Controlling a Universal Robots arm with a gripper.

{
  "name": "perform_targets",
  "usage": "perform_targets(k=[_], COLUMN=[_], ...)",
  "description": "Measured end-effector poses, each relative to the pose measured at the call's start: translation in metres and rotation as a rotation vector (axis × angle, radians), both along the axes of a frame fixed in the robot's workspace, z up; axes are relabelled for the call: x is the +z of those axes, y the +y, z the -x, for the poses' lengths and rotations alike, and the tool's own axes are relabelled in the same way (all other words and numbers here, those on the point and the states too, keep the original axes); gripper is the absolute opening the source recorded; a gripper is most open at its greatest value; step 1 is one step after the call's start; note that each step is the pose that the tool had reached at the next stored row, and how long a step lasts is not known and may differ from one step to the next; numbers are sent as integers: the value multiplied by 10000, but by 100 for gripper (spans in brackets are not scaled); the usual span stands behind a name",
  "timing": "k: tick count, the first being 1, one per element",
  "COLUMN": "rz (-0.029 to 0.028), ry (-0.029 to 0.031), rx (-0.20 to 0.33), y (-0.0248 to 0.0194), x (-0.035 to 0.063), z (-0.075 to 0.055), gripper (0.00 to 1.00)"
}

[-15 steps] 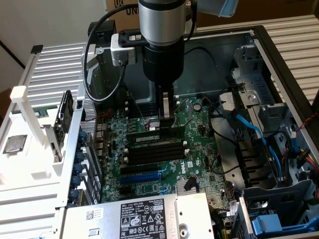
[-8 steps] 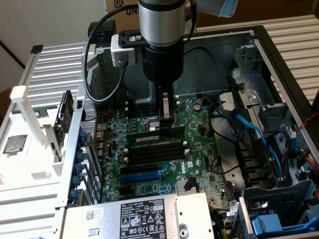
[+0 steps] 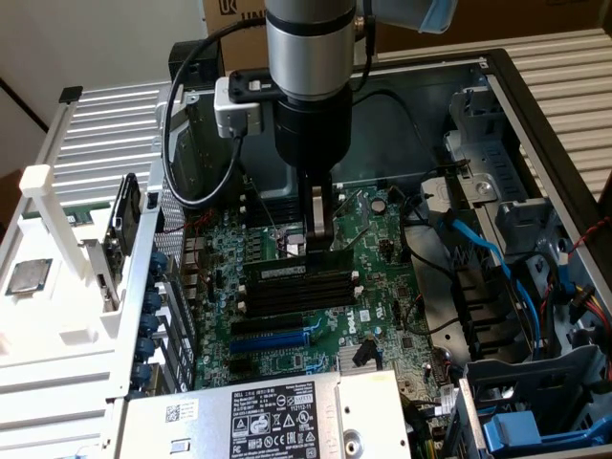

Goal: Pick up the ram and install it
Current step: 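Insert the ram into the slot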

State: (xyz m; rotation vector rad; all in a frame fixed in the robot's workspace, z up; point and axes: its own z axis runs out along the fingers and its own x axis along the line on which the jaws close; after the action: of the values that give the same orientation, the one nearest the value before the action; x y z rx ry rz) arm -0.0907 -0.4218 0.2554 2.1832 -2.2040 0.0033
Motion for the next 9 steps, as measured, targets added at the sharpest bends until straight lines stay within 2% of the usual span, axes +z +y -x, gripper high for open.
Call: perform_targets(k=[9], rz=[-1], ry=[0], rx=[10], y=[-18], x=[-23], z=[-1], gripper=[12])
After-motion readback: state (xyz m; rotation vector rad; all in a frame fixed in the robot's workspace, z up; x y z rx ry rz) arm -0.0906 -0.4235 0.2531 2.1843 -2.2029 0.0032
